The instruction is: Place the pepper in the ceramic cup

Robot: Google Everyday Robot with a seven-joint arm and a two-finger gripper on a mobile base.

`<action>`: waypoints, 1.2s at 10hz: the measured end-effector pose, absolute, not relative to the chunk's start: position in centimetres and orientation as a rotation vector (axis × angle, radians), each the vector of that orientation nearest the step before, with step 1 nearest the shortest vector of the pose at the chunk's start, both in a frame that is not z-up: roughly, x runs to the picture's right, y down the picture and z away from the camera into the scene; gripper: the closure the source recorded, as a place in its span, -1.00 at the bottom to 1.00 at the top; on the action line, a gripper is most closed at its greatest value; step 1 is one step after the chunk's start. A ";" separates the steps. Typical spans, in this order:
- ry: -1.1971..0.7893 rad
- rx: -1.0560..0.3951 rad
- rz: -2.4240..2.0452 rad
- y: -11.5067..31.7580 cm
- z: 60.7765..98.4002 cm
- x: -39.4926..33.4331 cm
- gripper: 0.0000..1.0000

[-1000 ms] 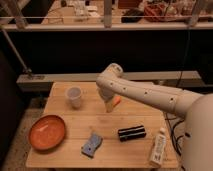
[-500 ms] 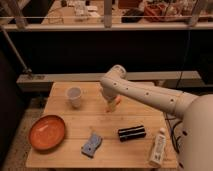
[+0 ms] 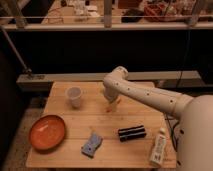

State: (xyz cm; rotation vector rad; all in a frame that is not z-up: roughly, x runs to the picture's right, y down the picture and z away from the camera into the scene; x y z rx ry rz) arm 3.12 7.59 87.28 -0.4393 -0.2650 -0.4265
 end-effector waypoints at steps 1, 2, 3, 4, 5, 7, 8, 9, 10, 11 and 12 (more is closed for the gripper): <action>-0.273 -0.444 -0.430 7.8 87.7 3.3 -0.60; -0.279 -0.448 -0.435 8.0 88.1 3.7 -0.60; -0.283 -0.451 -0.439 8.2 88.4 4.0 -0.60; -0.288 -0.453 -0.444 8.3 88.7 4.2 -0.60; -0.290 -0.455 -0.449 8.3 88.8 4.3 -0.60; -0.296 -0.462 -0.469 8.8 89.4 4.5 -0.60; -0.299 -0.465 -0.478 8.9 89.6 4.5 -0.60; -0.303 -0.467 -0.485 9.1 89.8 4.6 -0.60; -0.307 -0.469 -0.491 9.2 90.1 4.7 -0.60; -0.310 -0.468 -0.495 9.2 90.3 4.7 -0.60; -0.312 -0.466 -0.500 9.2 90.3 4.5 -0.60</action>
